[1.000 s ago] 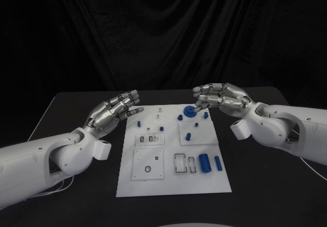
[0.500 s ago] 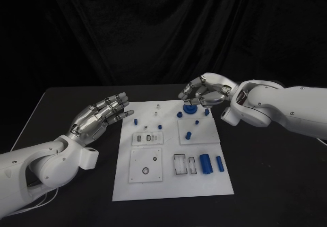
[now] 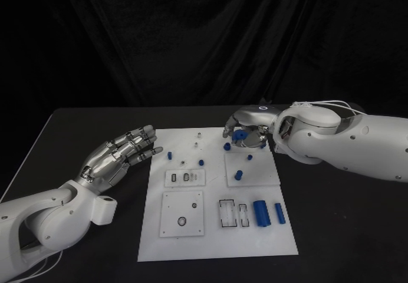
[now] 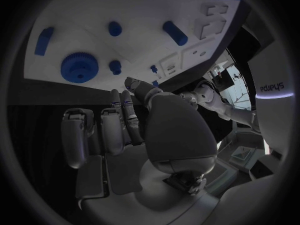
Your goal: Assemble the parts on the task board
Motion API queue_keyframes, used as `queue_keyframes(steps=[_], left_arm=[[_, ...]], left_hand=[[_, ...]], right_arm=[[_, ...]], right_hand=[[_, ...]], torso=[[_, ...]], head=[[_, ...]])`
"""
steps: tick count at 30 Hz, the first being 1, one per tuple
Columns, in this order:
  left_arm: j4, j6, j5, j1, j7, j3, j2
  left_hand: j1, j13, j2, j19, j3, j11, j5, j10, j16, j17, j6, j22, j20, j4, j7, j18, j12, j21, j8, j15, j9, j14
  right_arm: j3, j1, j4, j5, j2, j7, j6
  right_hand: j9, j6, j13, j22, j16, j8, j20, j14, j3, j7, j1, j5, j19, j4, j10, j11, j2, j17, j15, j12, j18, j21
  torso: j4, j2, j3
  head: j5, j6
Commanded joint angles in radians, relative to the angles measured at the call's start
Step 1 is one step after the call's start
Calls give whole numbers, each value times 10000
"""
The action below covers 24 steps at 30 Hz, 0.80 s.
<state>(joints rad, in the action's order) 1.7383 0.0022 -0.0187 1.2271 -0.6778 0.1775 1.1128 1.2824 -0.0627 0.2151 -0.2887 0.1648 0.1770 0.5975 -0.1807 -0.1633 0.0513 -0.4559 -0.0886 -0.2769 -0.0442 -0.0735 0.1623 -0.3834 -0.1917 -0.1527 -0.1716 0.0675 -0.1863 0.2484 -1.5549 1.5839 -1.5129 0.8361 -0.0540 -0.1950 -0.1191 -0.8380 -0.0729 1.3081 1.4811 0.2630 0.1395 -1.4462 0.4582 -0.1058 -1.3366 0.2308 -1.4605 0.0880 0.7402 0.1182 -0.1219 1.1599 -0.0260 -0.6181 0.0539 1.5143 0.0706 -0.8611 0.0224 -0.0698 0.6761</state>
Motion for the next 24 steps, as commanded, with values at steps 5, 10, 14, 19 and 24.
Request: queue_keyframes(steps=[5, 10, 14, 19, 24], left_arm=[[163, -12, -84, 20, -3063, -12, 62], [232, 3, -84, 20, -3051, -12, 78], [239, 14, -84, 20, -3027, -12, 91], [247, 10, -84, 19, -3005, -11, 109], [244, 23, -84, 19, -2979, -11, 111]], left_hand=[[-93, -9, -13, 25, 63, 5, 59, -75, -14, 11, -55, 16, 26, 7, -19, 128, -40, 13, -58, -11, 6, -65], [-119, -8, -10, 54, 94, 28, 59, -80, -13, 11, -50, 26, 19, 16, -28, 119, -47, 30, -55, -28, 4, -65], [-125, -6, -9, 61, 103, 33, 60, -77, -12, 11, -46, 28, 17, 19, -31, 116, -42, 34, -54, -33, 2, -65], [-136, -3, -5, 76, 120, 42, 60, -71, -5, 9, -36, 33, 11, 24, -38, 110, -35, 43, -49, -45, -1, -58], [-147, 0, -5, 83, 134, 50, 55, -62, 3, 7, -15, 35, 8, 29, -44, 106, -26, 46, -40, -52, -5, -49]], right_arm=[[-10, 34, 121, -2568, -32, -1244, -369], [-10, 118, 124, -2791, -76, -1451, -412], [-10, 160, 86, -2873, -113, -1479, -417], [-10, 253, -13, -2901, -167, -1432, -484], [-10, 365, -79, -2757, -203, -1362, -592]], right_hand=[[-26, 169, -2, 909, 7, -359, -139, -26, -184, 102, 22, -242, -43, -194, -248, -18, -183, -57, 113, 321, -136, 29], [-28, 319, -10, 817, -54, -650, -151, 8, -385, 107, -32, -266, 15, -310, -493, 20, -200, -183, 104, 593, -116, -17], [-44, 318, -38, 786, -77, -738, -142, 20, -533, 159, 7, -371, 35, -417, -515, 24, -194, -225, 101, 649, -107, -37], [-76, 256, -79, 783, -91, -796, -131, 18, -690, 137, 61, -476, 36, -547, -475, 25, -160, -235, 89, 667, -106, -47], [-108, 184, -124, 777, -99, -831, -115, 9, -796, 100, 61, -539, 36, -626, -370, 19, -130, -245, 60, 647, -105, -55]], torso=[[100, -70, 71], [107, -65, 81], [104, -66, 87], [79, -79, 63], [77, -83, 61]], head=[[-105, -18], [-136, 12], [-119, 66], [-107, 95], [-57, 146]])
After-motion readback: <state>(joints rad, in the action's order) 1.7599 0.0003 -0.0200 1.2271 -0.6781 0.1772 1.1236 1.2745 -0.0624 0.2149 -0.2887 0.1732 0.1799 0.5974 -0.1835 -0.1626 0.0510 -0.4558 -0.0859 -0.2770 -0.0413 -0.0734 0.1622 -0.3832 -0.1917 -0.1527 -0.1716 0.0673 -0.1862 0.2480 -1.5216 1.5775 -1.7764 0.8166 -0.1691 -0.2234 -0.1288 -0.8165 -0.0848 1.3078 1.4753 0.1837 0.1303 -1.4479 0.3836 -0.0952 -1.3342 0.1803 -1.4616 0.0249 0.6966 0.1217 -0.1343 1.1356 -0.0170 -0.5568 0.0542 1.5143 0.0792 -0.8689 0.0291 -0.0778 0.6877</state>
